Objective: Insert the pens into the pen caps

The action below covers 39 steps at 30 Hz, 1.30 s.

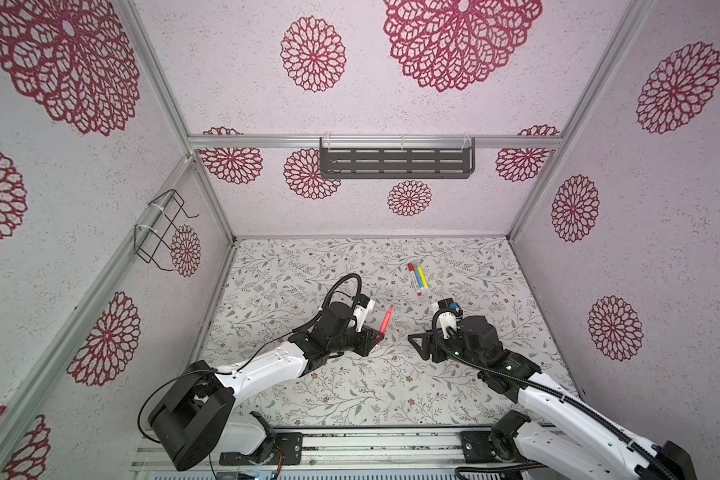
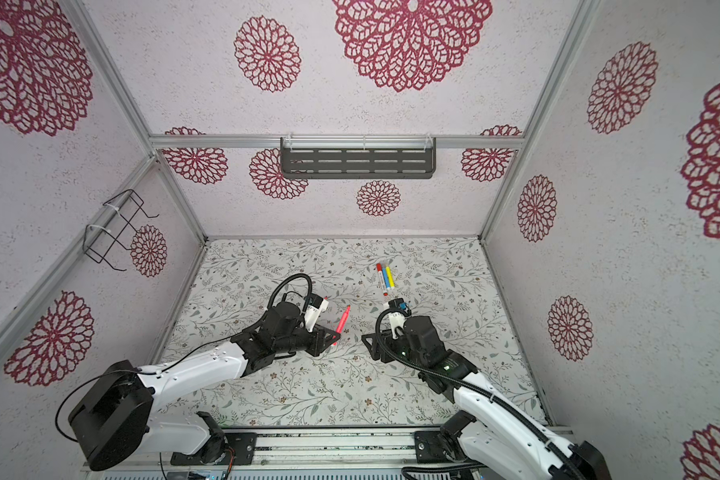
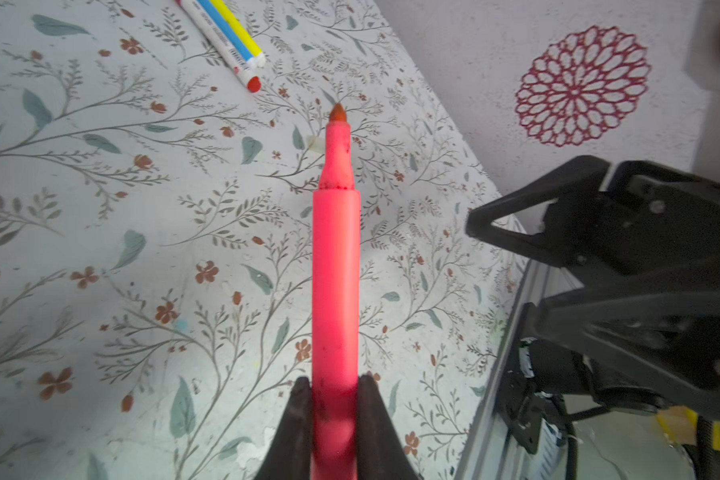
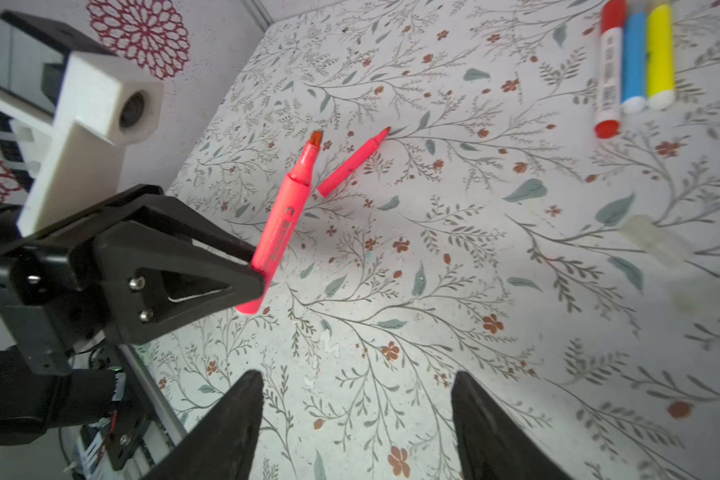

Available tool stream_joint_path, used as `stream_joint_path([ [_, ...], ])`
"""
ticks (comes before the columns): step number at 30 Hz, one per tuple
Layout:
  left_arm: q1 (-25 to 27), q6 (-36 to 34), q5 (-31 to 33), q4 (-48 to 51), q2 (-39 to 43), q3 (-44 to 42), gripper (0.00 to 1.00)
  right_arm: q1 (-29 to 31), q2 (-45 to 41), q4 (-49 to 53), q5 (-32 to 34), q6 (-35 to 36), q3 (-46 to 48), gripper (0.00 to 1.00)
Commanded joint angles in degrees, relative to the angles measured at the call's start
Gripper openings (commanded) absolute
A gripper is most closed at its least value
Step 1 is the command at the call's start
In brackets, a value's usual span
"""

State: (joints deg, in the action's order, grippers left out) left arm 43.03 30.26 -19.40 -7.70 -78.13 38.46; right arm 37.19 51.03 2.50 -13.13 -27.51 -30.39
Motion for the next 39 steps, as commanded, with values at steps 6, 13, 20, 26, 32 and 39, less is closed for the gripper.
stream_joint_path([
  [6, 2.49, 3.12, -1.49, -8.38, 2.60, -3.18, 0.15, 0.16, 6.03, -16.58, -6.98, -5.85, -1.49, 0.72],
  [13, 3.50, 3.93, -1.39, -10.35, 3.73, -4.31, 0.15, 0.16, 11.72, -24.75, -9.45, -9.98, -1.25, 0.68],
  [20, 4.16, 4.04, -1.70, -11.10, 3.60, -4.36, 0.15, 0.16, 15.95, -30.95, -11.02, -12.70, -1.58, 0.53],
  [26, 4.19, 4.01, -1.79, -11.32, 3.19, -4.44, 0.20, 0.32, 16.66, -32.35, -11.24, -13.69, -1.18, 0.24],
  [32, 4.22, 3.52, -0.67, -10.58, 2.13, -3.32, 0.51, 0.84, 17.23, -34.51, -11.74, -14.87, -0.15, 0.17],
  [39, 4.23, 2.87, 0.25, -10.23, 1.32, -1.85, 0.50, 1.98, 19.11, -38.11, -13.10, -16.35, -0.18, 0.16],
])
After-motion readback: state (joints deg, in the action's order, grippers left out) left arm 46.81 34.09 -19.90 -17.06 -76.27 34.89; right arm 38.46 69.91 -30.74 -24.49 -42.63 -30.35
